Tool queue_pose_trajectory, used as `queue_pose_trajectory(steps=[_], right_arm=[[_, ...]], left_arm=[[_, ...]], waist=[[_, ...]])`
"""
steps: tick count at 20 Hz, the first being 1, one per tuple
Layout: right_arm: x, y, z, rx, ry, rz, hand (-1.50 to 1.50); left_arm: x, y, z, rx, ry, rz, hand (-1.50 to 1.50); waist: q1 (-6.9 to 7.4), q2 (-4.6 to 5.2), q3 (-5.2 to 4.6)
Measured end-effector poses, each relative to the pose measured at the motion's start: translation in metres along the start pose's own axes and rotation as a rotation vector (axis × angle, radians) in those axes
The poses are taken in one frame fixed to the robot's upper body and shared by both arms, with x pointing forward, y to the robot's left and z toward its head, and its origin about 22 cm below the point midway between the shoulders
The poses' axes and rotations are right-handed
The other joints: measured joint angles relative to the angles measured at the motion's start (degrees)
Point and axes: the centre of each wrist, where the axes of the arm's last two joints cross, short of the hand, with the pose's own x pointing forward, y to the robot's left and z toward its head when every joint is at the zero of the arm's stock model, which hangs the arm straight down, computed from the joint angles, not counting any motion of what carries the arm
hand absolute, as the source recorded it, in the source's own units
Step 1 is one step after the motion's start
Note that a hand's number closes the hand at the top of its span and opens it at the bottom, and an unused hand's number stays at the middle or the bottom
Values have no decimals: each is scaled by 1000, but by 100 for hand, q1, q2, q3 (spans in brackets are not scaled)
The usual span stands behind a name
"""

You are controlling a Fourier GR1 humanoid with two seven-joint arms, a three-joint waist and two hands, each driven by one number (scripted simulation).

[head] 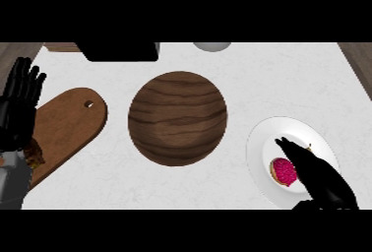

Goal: Pick the cupcake from the plate and place it in the bowl

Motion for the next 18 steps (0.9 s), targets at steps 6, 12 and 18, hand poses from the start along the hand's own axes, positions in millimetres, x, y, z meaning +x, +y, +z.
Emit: queue_pose_trajectory(steps=[6, 12, 18], right_arm=[[-4, 15, -14, 14, 14, 3, -150], [-13, 25, -29, 29, 60, -6, -150], [-28, 33, -39, 14, 54, 14, 150]], left_arm=[[3, 3, -1, 2, -8, 0, 0], [3, 4, -7, -5, -2, -3, 0], [1, 7, -3, -2, -8, -1, 0]], waist=[[3, 1, 0], [-1, 2, 1], [-1, -2, -6]])
